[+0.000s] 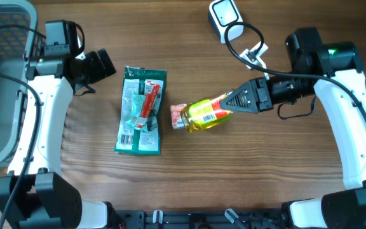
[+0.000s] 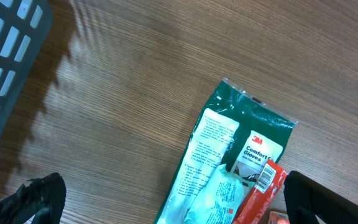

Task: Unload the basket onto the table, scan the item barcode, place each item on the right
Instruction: 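Lift the oil bottle and hold it up to the white scanner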

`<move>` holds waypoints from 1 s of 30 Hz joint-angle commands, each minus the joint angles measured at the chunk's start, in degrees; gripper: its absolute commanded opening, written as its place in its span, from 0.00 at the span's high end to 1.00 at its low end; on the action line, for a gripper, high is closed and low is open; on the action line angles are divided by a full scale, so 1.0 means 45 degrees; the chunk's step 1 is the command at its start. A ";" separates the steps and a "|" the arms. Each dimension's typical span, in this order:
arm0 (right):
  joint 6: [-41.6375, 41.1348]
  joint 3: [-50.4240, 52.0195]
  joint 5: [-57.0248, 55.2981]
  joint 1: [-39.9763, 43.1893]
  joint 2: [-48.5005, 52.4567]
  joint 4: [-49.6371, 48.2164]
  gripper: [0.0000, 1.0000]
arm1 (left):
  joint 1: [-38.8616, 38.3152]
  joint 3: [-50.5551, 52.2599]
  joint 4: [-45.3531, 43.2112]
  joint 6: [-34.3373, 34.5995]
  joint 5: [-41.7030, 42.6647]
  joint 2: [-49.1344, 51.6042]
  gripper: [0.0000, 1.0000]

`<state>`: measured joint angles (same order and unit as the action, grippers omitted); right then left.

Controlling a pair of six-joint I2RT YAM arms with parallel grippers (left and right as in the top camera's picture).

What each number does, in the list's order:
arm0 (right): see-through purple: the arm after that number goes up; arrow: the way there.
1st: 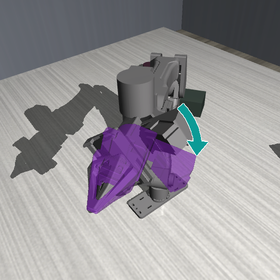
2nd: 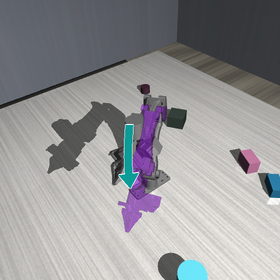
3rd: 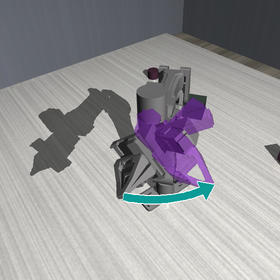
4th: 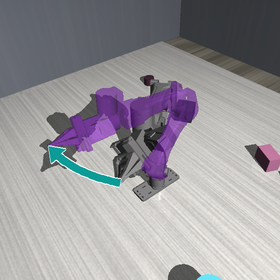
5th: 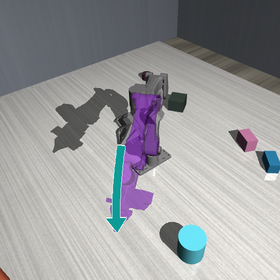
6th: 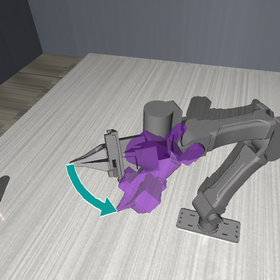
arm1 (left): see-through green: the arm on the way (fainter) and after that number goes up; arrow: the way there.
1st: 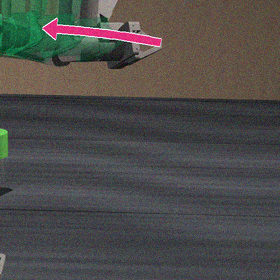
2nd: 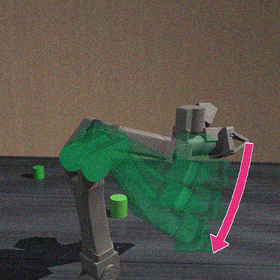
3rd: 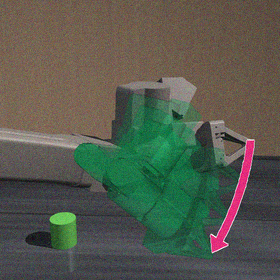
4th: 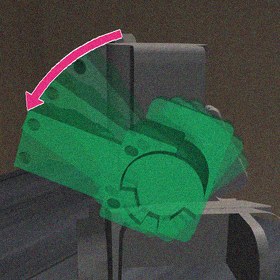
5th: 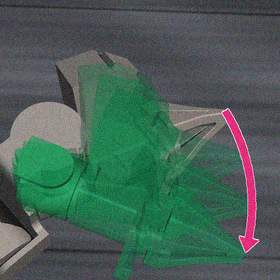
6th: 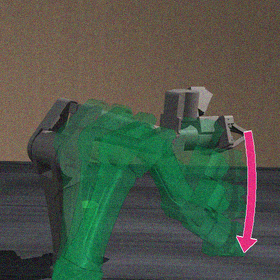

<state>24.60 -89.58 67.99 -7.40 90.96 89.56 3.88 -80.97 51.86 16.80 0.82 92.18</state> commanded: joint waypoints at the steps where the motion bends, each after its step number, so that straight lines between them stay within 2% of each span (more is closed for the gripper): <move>1: 0.0500 0.0010 0.0641 -0.0044 -0.0355 -0.0053 0.63 | 0.0034 -0.0141 -0.0024 -0.0015 0.0097 -0.0112 0.00; 8: 0.0092 0.0015 -0.0092 -0.0044 -0.0355 -0.0627 0.63 | 0.0034 -0.0141 -0.0024 -0.0015 0.0097 -0.0112 0.00; 12: -0.2667 0.0015 -0.2268 -0.0058 -0.0355 -0.2424 0.64 | 0.0034 -0.0141 -0.0024 -0.0015 0.0097 -0.0112 0.00; 14: -0.4299 0.0019 -0.4575 -0.0199 -0.0330 -0.3521 0.64 | 0.0029 -0.0141 -0.0024 -0.0015 0.0097 -0.0112 0.00; 18: -0.6509 0.0015 -0.8184 -0.0651 -0.0311 -0.4847 0.69 | 0.0029 -0.0141 -0.0024 -0.0015 0.0097 -0.0112 0.00; 20: -0.7106 -0.0185 -0.8913 -0.0699 -0.0306 -0.4969 0.68 | 0.0029 -0.0141 -0.0024 -0.0015 0.0097 -0.0112 0.00; 27: -0.7106 -0.6057 -1.2575 -0.0699 0.0578 -0.1894 0.67 | 0.0029 -0.0141 -0.0024 -0.0015 0.0097 -0.0112 0.00; 30: -0.6805 -0.7378 -1.3138 -0.0714 0.1540 -0.1996 0.67 | 0.0029 -0.0141 -0.0024 -0.0015 0.0097 -0.0112 0.00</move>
<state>-6.22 -119.39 14.48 -10.35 93.27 81.87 3.88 -80.97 51.86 16.80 0.82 92.18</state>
